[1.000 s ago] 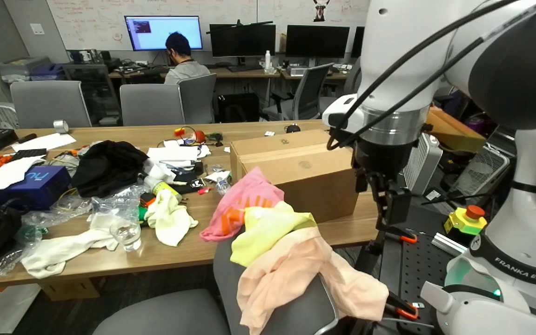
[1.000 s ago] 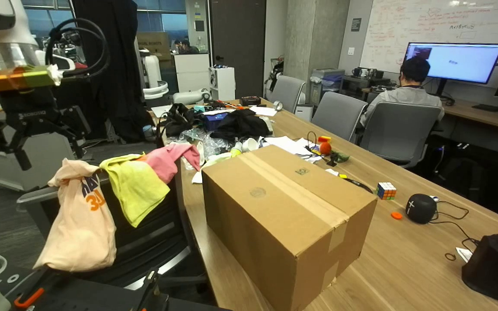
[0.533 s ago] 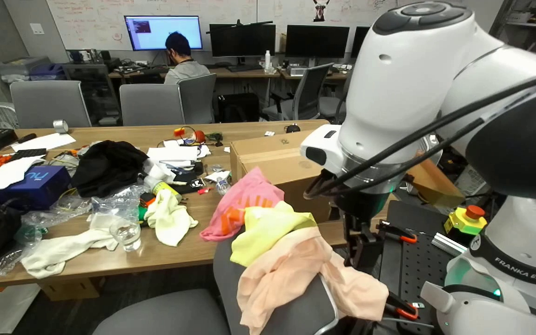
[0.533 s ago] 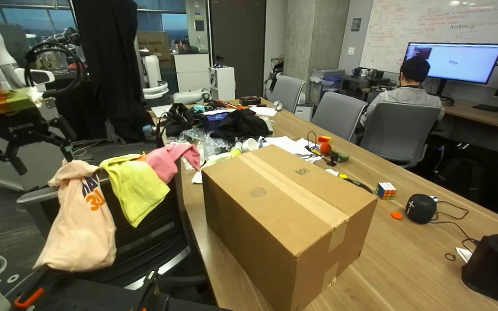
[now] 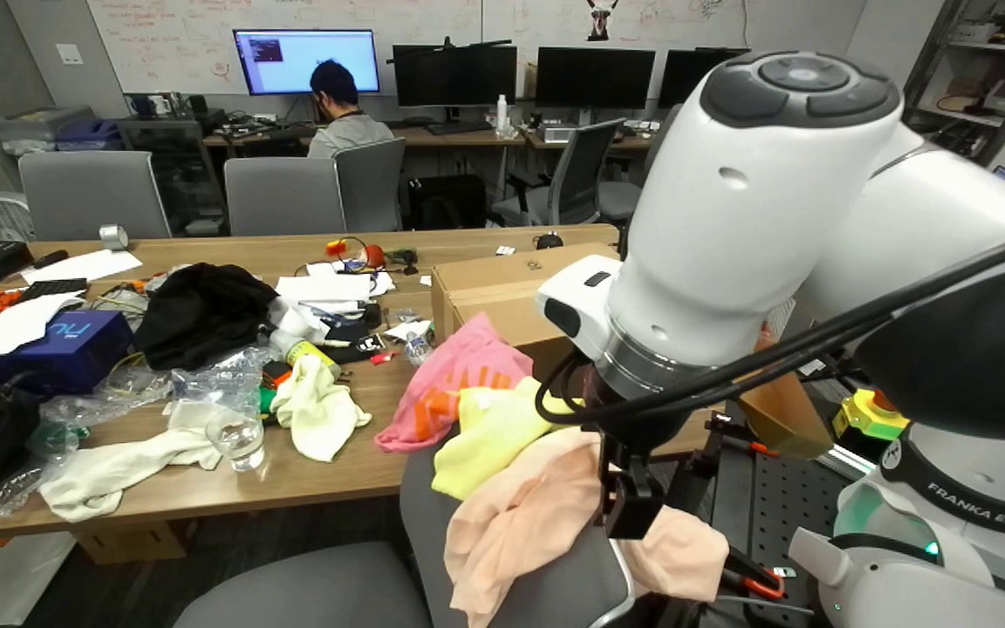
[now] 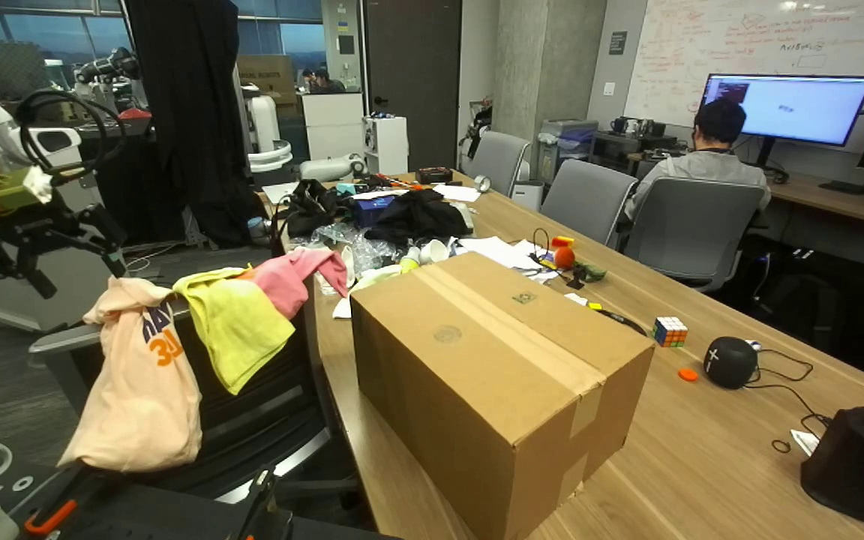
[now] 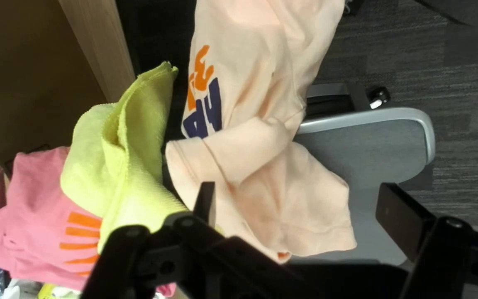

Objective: Move the shirts from the chair on to the box

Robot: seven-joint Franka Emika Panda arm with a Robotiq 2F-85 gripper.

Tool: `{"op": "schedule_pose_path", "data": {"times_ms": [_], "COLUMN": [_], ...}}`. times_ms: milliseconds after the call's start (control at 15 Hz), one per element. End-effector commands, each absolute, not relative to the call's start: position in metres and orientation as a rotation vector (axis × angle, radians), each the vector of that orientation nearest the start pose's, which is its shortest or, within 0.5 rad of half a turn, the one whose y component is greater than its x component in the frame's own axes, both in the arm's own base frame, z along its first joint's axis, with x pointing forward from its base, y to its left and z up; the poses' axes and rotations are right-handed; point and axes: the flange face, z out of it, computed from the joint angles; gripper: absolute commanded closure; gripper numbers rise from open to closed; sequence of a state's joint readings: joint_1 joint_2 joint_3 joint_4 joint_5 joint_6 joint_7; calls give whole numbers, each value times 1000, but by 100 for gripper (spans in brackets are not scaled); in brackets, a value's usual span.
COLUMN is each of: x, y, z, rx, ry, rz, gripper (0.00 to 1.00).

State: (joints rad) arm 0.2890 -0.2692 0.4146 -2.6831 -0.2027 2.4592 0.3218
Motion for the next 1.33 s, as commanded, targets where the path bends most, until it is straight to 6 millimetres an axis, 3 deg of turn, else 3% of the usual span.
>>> {"op": "schedule_pose_path", "data": {"times_ms": [0, 200, 267, 333, 667, 933, 1067, 1267], "x": [323, 324, 324, 324, 325, 326, 328, 336], "y": [259, 254, 254, 253, 255, 258, 261, 270], "z": [302, 291, 288, 285, 282, 291, 304, 339], "rx": [-3259, -3296, -3302, -3308, -3323, -3317, -3308, -3268], "ry": [-808, -786, -789, -793, -799, -812, -811, -759], "rz": [-242, -211, -204, -198, -205, -242, -282, -382], "gripper": [0, 0, 9, 26, 65, 96, 100, 98]}}
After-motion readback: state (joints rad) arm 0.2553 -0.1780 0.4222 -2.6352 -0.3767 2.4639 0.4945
